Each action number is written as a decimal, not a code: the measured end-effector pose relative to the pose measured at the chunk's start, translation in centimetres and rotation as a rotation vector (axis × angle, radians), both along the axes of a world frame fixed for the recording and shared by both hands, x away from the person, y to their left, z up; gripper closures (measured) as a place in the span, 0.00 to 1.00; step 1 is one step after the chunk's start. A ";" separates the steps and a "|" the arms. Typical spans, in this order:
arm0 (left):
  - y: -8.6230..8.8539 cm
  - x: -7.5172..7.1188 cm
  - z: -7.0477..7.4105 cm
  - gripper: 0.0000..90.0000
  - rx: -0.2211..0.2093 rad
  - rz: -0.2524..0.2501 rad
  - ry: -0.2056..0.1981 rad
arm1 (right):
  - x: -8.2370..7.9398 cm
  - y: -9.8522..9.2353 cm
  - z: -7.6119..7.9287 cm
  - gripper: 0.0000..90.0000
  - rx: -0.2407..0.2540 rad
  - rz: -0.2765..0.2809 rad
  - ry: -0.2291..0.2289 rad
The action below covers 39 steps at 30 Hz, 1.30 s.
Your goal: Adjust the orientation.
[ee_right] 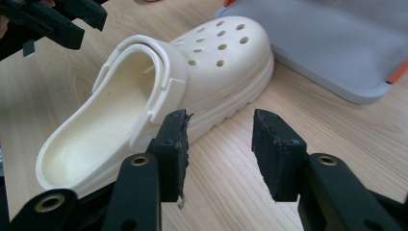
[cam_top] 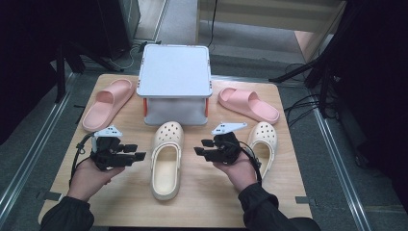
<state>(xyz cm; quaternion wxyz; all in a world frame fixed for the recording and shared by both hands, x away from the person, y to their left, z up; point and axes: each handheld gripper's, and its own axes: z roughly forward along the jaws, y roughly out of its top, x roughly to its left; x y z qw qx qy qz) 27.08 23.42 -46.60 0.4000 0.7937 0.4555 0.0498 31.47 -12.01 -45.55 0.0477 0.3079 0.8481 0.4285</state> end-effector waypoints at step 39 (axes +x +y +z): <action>-0.5 3.0 0.2 0.51 -0.006 -0.067 0.023 | -2.8 -13.9 1.2 0.62 -0.050 -0.322 -0.005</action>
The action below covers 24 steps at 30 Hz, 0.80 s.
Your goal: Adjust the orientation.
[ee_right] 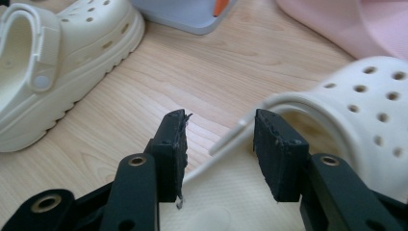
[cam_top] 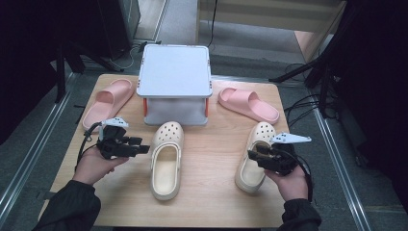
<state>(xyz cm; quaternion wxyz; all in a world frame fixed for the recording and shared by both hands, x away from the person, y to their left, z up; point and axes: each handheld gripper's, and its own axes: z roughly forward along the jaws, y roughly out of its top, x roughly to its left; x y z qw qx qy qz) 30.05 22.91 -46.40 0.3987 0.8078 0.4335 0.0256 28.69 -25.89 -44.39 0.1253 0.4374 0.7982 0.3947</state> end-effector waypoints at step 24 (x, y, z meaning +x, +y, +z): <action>-0.2 0.0 -0.2 0.51 0.016 0.003 0.013 | 3.1 -4.2 -3.5 0.51 -0.066 -0.268 0.126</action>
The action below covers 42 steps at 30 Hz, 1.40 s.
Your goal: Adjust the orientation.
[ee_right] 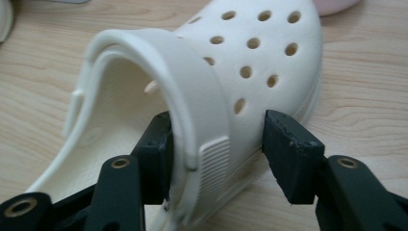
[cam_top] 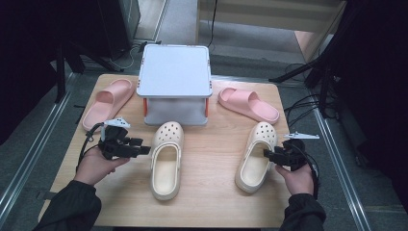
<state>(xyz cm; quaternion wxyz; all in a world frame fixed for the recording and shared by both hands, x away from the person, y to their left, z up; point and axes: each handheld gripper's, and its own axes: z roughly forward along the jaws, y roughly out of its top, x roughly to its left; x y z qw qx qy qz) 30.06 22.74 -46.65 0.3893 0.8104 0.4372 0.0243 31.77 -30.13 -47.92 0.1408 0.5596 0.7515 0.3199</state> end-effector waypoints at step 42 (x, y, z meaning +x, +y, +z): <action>0.3 -0.7 0.0 0.52 -0.014 0.019 -0.004 | 0.2 10.1 3.4 0.85 -0.073 0.221 -0.145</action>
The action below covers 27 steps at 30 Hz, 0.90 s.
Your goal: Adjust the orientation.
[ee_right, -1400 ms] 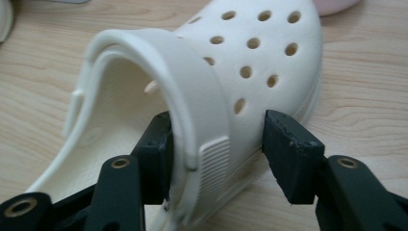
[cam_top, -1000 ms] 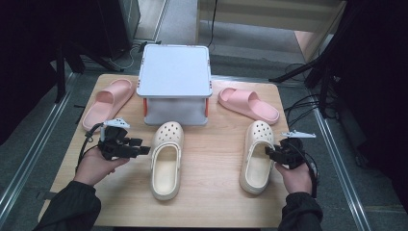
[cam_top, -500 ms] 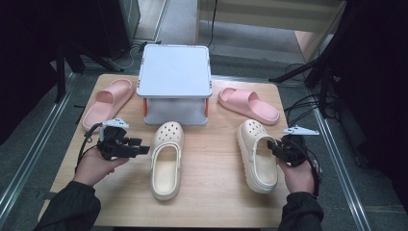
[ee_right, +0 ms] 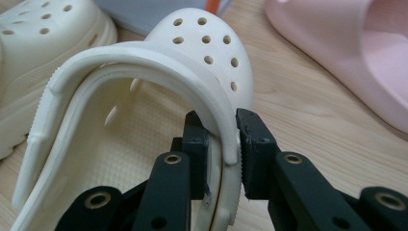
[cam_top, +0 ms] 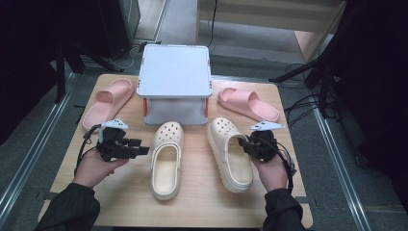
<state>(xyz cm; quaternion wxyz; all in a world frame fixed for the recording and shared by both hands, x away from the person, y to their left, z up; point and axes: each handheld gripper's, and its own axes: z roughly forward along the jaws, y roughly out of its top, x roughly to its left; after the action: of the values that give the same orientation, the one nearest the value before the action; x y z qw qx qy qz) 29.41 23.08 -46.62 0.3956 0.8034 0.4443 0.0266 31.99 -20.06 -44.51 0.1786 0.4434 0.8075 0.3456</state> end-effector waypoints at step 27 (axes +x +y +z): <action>0.8 -1.3 -0.2 0.60 0.007 0.031 -0.026 | 1.1 7.9 -2.4 0.83 -0.092 0.127 -0.009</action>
<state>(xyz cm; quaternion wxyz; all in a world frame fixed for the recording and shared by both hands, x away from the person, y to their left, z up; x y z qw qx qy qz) 28.07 23.84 -46.84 0.3981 0.7974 0.4513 0.0447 33.13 -12.12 -46.96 0.1801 0.3812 0.8482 0.3205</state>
